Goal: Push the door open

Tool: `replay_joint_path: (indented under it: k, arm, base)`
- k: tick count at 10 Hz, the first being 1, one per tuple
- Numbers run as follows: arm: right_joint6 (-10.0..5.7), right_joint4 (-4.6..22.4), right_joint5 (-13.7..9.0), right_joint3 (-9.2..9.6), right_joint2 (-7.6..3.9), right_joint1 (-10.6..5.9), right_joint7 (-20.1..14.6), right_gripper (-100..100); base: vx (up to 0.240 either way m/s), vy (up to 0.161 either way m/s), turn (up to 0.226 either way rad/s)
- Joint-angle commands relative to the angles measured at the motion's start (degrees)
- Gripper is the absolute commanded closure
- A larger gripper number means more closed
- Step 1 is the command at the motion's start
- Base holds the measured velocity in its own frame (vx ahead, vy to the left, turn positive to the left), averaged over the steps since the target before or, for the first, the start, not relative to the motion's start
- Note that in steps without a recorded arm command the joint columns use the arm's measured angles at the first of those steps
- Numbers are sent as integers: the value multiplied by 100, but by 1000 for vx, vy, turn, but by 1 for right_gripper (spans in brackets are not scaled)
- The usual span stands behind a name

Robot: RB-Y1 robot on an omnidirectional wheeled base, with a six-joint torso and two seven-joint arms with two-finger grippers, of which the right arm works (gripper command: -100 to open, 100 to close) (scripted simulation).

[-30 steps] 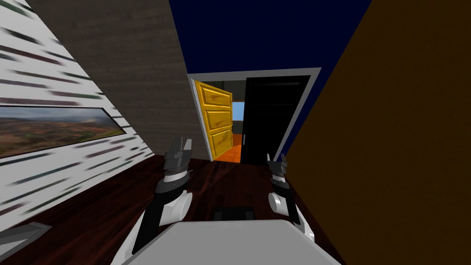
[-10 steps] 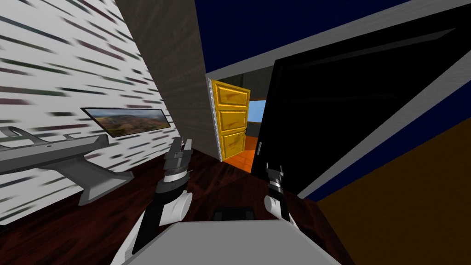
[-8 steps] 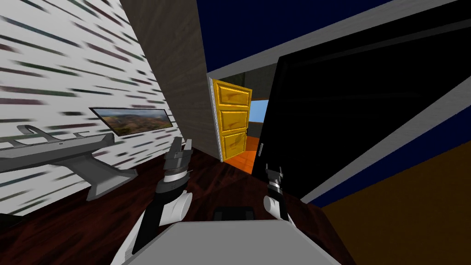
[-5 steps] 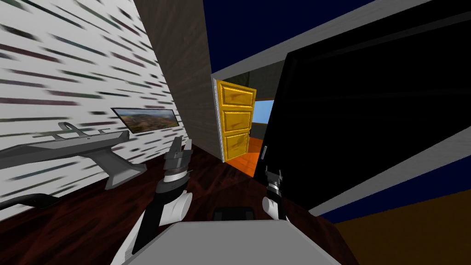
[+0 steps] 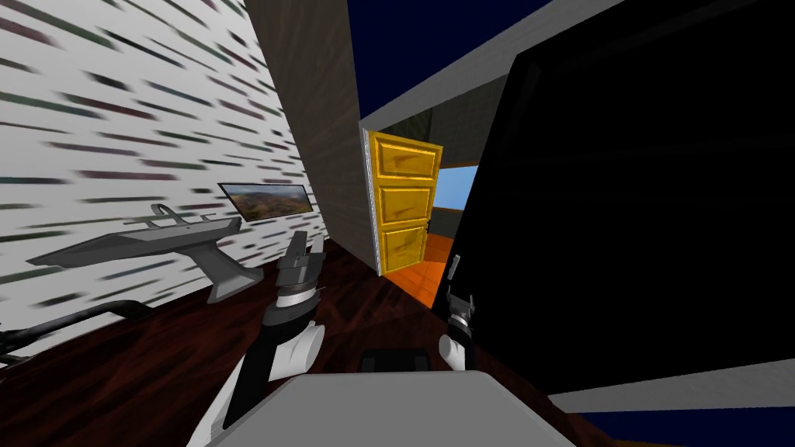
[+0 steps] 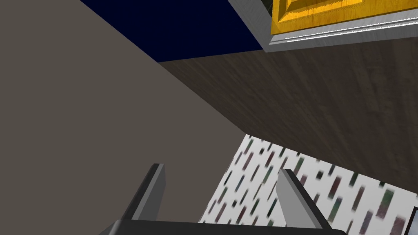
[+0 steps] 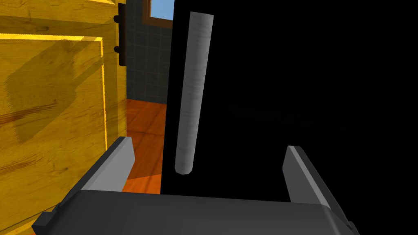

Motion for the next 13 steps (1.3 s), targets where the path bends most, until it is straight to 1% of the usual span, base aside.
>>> replay_joint_path:
  k: [1, 4, 5, 6, 8, 10, 11, 13]
  arm:
    - [-42, 224, -154, 0, 65, -56, -168, -100]
    - [-117, 590, -381, 2, 203, -159, -405, -100]
    - [-98, 523, -337, -5, 168, -156, -347, -100]
    - [-109, 566, -357, -18, 13, -161, -393, -100]
    - [-123, 597, -366, -29, -73, -158, -424, -100]
    - [-139, 632, -377, -41, -111, -155, -460, -100]
    - [-149, 655, -384, -50, -106, -153, -483, -100]
    - [-167, 694, -396, -63, -33, -150, -522, -100]
  base:
    - [131, -105, 163]
    - [108, -96, 140]
    - [46, -40, 26]
    - [82, -58, 20]
    - [159, -90, 29]
    - [142, -126, 21]
    - [172, -116, 36]
    - [186, -110, 25]
